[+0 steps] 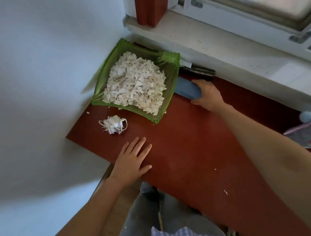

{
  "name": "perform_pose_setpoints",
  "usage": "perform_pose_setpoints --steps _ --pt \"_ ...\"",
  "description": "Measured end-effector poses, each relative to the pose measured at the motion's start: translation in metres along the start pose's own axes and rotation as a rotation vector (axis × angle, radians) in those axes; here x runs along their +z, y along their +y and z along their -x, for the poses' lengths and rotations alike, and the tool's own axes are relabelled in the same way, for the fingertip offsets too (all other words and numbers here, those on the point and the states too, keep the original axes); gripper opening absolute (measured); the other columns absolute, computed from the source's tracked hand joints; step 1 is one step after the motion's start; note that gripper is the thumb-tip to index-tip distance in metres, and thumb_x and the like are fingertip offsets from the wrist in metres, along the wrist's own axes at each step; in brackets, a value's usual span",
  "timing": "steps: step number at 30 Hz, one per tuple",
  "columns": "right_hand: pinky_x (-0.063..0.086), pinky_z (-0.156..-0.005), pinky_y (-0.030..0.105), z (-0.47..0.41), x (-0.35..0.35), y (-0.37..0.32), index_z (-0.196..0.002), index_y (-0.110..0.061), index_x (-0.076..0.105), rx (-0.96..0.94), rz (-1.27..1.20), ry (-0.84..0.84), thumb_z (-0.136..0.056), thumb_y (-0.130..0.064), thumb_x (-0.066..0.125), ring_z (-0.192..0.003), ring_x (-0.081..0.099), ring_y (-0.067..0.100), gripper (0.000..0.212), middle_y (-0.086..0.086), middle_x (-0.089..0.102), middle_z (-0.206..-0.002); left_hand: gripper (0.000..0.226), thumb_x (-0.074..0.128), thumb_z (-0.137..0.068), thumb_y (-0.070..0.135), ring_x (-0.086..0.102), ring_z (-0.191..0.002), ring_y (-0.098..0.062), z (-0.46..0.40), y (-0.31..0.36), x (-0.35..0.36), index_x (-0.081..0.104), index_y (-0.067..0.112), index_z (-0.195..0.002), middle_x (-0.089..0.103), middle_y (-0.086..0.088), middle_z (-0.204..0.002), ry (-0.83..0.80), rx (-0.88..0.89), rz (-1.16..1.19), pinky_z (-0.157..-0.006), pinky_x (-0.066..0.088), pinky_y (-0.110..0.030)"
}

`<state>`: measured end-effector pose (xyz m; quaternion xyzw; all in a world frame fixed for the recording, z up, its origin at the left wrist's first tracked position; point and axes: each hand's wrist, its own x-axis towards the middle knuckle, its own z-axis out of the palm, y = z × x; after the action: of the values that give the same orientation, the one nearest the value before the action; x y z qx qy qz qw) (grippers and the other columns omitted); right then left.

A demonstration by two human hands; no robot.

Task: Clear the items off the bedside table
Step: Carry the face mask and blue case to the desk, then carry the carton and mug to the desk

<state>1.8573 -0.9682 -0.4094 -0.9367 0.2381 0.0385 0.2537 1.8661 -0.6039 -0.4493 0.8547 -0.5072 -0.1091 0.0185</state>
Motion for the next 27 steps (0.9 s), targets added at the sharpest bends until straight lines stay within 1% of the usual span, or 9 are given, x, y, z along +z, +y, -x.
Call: perform_pose_setpoints --steps 7,9,11,12,15,17,20,23,27 --pt "0.034 -0.102 0.038 0.001 -0.004 0.002 -0.137 -0.008 0.043 0.001 -0.044 -0.022 -0.068 -0.029 0.082 -0.125 0.043 0.032 0.081 0.015 0.049 -0.137 0.066 0.038 -0.084 0.059 0.034 -0.138 -0.026 0.001 -0.001 -0.001 0.040 0.023 -0.140 0.038 -0.007 -0.149 -0.010 -0.005 -0.008 -0.108 0.032 -0.046" --pt "0.034 -0.102 0.041 0.009 -0.005 0.002 -0.135 -0.006 0.044 -0.013 -0.061 -0.004 -0.072 -0.038 0.076 -0.125 0.043 0.033 0.078 0.017 0.049 -0.136 0.066 0.039 -0.084 0.058 0.034 -0.137 -0.027 0.000 0.000 -0.002 0.041 0.022 -0.139 0.040 -0.008 -0.148 -0.025 -0.006 -0.003 -0.107 0.034 -0.047" --pt "0.039 -0.096 0.041 0.023 -0.005 0.003 -0.125 0.000 0.053 -0.045 -0.062 0.069 -0.077 -0.044 0.062 -0.116 0.050 0.038 0.066 0.022 0.056 -0.124 0.066 0.040 -0.084 0.058 0.034 -0.136 -0.027 0.000 0.001 -0.003 0.041 0.022 -0.139 0.041 -0.008 -0.147 -0.041 -0.002 0.009 -0.106 0.034 -0.048" --pt "0.040 -0.095 0.041 0.030 -0.004 0.003 -0.122 0.001 0.055 -0.043 -0.059 0.110 -0.079 -0.044 0.059 -0.114 0.052 0.039 0.062 0.023 0.057 -0.121 0.066 0.040 -0.084 0.058 0.034 -0.136 -0.027 0.000 0.001 -0.004 0.041 0.022 -0.139 0.041 -0.008 -0.147 -0.049 -0.003 0.017 -0.107 0.033 -0.048" --pt "0.035 -0.105 0.044 0.067 0.002 0.003 -0.128 0.001 0.051 0.011 -0.020 0.178 -0.084 -0.031 0.067 -0.125 0.044 0.037 0.057 0.023 0.052 -0.131 0.066 0.041 -0.083 0.057 0.033 -0.138 -0.028 0.001 0.002 -0.006 0.041 0.022 -0.139 0.038 -0.008 -0.149 -0.060 -0.008 0.025 -0.110 0.027 -0.047" --pt "0.033 -0.108 0.044 0.099 0.012 0.001 -0.130 -0.002 0.050 0.027 0.011 0.192 -0.085 -0.030 0.067 -0.129 0.041 0.035 0.056 0.019 0.050 -0.134 0.066 0.046 -0.084 0.055 0.031 -0.139 -0.029 0.000 0.003 -0.007 0.041 0.020 -0.140 0.037 -0.010 -0.150 -0.057 -0.006 0.025 -0.111 0.025 -0.048" --pt "0.029 -0.112 0.046 0.150 0.031 -0.004 -0.133 -0.006 0.049 0.105 0.032 0.186 -0.087 -0.032 0.063 -0.135 0.035 0.032 0.054 0.016 0.047 -0.139 0.064 0.058 -0.083 0.049 0.034 -0.137 -0.031 -0.002 0.005 -0.007 0.046 0.017 -0.137 0.040 -0.012 -0.147 -0.043 -0.002 0.029 -0.108 0.033 -0.051" --pt "0.027 -0.113 0.045 0.199 0.055 -0.011 -0.132 -0.005 0.050 0.244 0.020 0.223 -0.090 -0.031 0.059 -0.136 0.033 0.032 0.051 0.016 0.048 -0.139 0.058 0.062 -0.082 0.045 0.043 -0.131 -0.034 -0.003 0.006 -0.007 0.054 0.013 -0.130 0.049 -0.014 -0.140 0.013 0.007 0.028 -0.102 0.039 -0.052" --pt "0.027 -0.114 0.043 0.259 0.081 -0.029 -0.132 -0.007 0.050 0.393 -0.008 0.282 -0.094 -0.031 0.052 -0.138 0.030 0.029 0.045 0.013 0.049 -0.139 0.048 0.051 -0.089 0.039 0.046 -0.128 -0.031 -0.003 0.011 -0.001 0.056 0.010 -0.126 0.054 -0.014 -0.134 0.097 0.120 0.017 -0.105 0.037 -0.049"
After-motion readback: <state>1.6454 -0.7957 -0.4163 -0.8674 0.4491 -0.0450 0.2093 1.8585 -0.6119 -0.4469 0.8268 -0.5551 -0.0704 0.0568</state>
